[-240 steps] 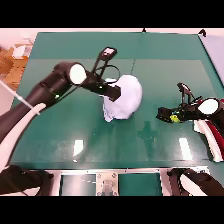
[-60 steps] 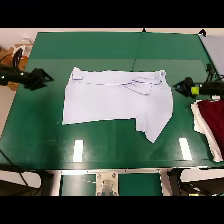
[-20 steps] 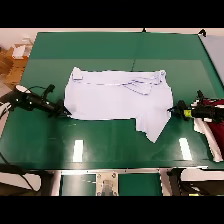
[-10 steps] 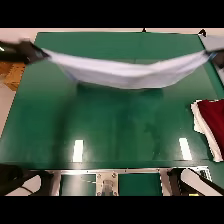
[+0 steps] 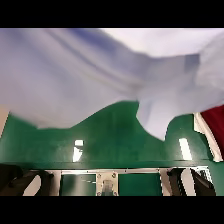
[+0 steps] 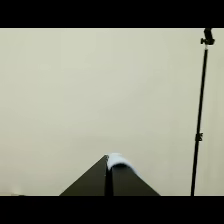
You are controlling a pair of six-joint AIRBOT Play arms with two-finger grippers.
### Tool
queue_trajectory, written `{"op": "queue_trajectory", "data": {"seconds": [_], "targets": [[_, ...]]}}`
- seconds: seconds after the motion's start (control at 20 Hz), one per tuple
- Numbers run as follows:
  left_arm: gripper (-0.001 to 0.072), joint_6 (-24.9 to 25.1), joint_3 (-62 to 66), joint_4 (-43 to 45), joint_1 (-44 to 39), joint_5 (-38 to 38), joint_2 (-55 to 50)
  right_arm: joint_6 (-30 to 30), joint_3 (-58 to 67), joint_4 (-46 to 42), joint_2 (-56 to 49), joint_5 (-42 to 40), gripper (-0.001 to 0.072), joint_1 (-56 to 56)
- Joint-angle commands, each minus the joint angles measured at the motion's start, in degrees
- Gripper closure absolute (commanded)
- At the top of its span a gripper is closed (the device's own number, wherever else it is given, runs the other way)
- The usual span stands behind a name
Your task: Fold the shirts.
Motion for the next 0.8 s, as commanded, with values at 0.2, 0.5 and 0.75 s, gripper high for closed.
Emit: {"op": "queue_trajectory", "data": {"seconds": [0.2, 0.5, 0.75], "targets": [[0.0679, -0.26, -18.58, 4.76, 0.00, -0.52, -3.85, 0.61, -19.52, 1.68, -1.70, 0.68, 0.0699, 1.77], [0.0679, 12.00, -39.85, -11.58, -0.07, 5.05, -22.49, -11.13, -45.27, 1.70, -16.24, -16.39, 0.0698, 16.72], [0.0679, 13.35, -40.61, -12.20, -5.16, 15.13, -40.57, -17.25, -38.91, 6.69, -43.08, -22.34, 0.0698, 22.14]]}}
